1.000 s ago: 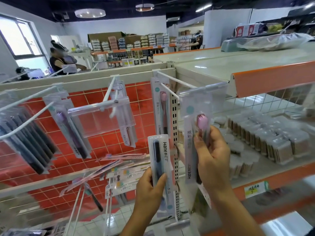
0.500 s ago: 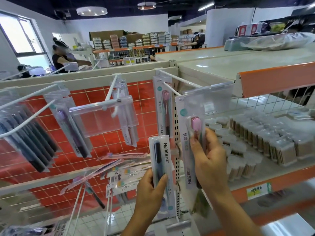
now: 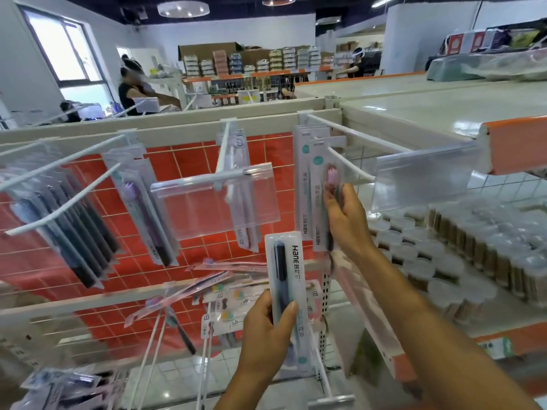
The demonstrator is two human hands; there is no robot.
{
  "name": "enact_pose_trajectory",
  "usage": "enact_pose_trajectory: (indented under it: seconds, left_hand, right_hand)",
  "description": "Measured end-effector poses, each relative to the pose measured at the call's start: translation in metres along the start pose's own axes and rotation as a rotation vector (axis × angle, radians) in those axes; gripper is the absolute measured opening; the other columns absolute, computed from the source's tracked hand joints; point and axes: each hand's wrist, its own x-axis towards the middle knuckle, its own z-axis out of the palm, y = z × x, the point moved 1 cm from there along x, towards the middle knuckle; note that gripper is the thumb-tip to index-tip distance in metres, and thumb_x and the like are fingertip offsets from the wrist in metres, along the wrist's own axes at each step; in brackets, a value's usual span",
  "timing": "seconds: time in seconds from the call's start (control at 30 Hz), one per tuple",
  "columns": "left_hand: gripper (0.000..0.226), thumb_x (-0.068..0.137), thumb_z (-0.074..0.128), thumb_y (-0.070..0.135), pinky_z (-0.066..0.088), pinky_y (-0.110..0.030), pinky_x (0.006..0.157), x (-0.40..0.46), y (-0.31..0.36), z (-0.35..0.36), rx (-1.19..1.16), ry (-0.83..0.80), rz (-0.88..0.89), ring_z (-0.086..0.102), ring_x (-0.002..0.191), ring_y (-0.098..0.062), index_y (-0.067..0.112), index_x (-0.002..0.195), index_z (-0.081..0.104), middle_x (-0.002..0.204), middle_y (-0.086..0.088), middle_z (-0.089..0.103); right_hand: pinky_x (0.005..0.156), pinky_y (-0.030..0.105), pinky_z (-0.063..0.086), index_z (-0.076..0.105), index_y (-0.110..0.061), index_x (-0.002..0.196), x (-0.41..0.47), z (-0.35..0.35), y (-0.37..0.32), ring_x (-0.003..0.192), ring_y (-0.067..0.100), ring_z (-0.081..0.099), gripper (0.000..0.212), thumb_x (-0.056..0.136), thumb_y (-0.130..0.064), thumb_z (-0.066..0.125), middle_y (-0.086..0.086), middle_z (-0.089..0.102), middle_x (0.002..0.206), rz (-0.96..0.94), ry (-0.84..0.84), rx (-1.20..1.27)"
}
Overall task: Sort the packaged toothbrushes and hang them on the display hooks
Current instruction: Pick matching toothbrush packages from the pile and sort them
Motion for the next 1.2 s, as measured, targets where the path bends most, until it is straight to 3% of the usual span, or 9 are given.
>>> enact_pose_trajectory:
  seconds: [0.17,0.3,0.4,0.57,0.73,0.87,0.93,1.07,1.2]
  left_hand:
    - [0.002,0.091,0.062,0.021,0.059,-0.038,0.07,0.005,0.001,-0.013,-0.023,0.036,-0.024,0.066,0.078,-0.024,0.02,0.09,0.063,0.085,-0.009,0.068]
    - [0.036,0.082,0.057,0.045,0.056,-0.042,0.067,0.006,0.006,-0.019,-0.061,0.075,-0.043,0.061,0.068,-0.021,0.01,0.089,0.065,0.081,-0.016,0.065]
    - [0.039,0.083,0.053,0.045,0.056,-0.035,0.069,0.008,0.01,-0.022,-0.106,0.087,-0.08,0.061,0.071,-0.022,0.009,0.089,0.067,0.084,-0.015,0.066]
    - [0.024,0.093,0.053,0.03,0.058,-0.038,0.073,0.007,0.014,-0.028,-0.236,0.121,-0.143,0.066,0.074,-0.02,0.013,0.089,0.07,0.078,-0.007,0.07]
    - [0.013,0.094,0.054,0.019,0.057,-0.035,0.071,0.003,0.02,-0.032,-0.422,0.187,-0.158,0.07,0.078,-0.018,0.015,0.099,0.066,0.08,-0.004,0.072]
    - [0.014,0.094,0.053,0.014,0.059,-0.034,0.076,-0.001,0.02,-0.036,-0.555,0.276,-0.145,0.071,0.089,-0.019,0.012,0.106,0.061,0.089,-0.002,0.075]
    - [0.018,0.093,0.054,0.012,0.06,-0.036,0.079,-0.003,0.02,-0.039,-0.63,0.324,-0.163,0.07,0.094,-0.022,0.011,0.11,0.059,0.097,-0.007,0.073]
    - [0.018,0.094,0.053,0.013,0.059,-0.03,0.07,-0.01,0.02,-0.048,-0.733,0.355,-0.227,0.07,0.09,-0.02,0.011,0.111,0.059,0.102,-0.01,0.07]
    - [0.022,0.092,0.059,0.026,0.053,-0.032,0.07,-0.02,0.011,-0.058,-0.705,0.354,-0.41,0.067,0.087,-0.022,0.011,0.107,0.062,0.098,-0.009,0.07]
  right_hand:
    - [0.076,0.031,0.057,0.04,-0.031,0.091,0.025,0.013,0.003,0.084,0.018,0.061,0.013,0.102,-0.027,0.036,0.004,0.059,0.096,-0.05,-0.012,-0.109]
    - [0.051,0.0,0.04,0.037,-0.019,0.109,0.019,0.019,0.014,0.071,-0.006,0.049,0.009,0.102,-0.024,0.039,-0.015,0.048,0.084,0.005,0.006,-0.107]
    - [0.054,0.004,0.044,0.039,-0.02,0.108,0.002,0.022,0.037,0.075,-0.001,0.055,0.011,0.1,-0.027,0.044,-0.012,0.052,0.085,0.06,0.034,-0.165]
    - [0.088,0.043,0.052,0.043,-0.015,0.127,-0.032,0.016,0.082,0.105,0.02,0.058,0.06,0.085,-0.058,0.045,0.004,0.056,0.117,0.218,0.135,-0.258]
    - [0.078,0.027,0.049,0.056,-0.019,0.105,-0.087,0.01,0.071,0.088,0.006,0.06,0.02,0.095,-0.035,0.05,-0.004,0.063,0.099,0.196,0.126,-0.111]
    - [0.064,0.027,0.055,0.063,-0.016,0.101,-0.116,0.016,0.047,0.079,0.018,0.068,0.039,0.084,-0.05,0.057,0.002,0.07,0.09,0.331,-0.17,0.19]
    - [0.065,0.025,0.056,0.063,-0.018,0.106,-0.122,0.02,0.04,0.084,0.011,0.069,0.038,0.079,-0.045,0.059,-0.011,0.07,0.094,0.349,-0.302,0.224]
    - [0.066,0.028,0.057,0.065,-0.023,0.103,-0.126,0.024,0.027,0.089,0.014,0.068,0.036,0.07,-0.02,0.078,-0.007,0.068,0.093,0.324,-0.305,0.288]
    - [0.072,0.043,0.059,0.06,-0.019,0.101,-0.122,0.032,0.006,0.084,0.027,0.07,0.033,0.077,0.001,0.071,0.008,0.07,0.092,0.262,-0.24,0.301]
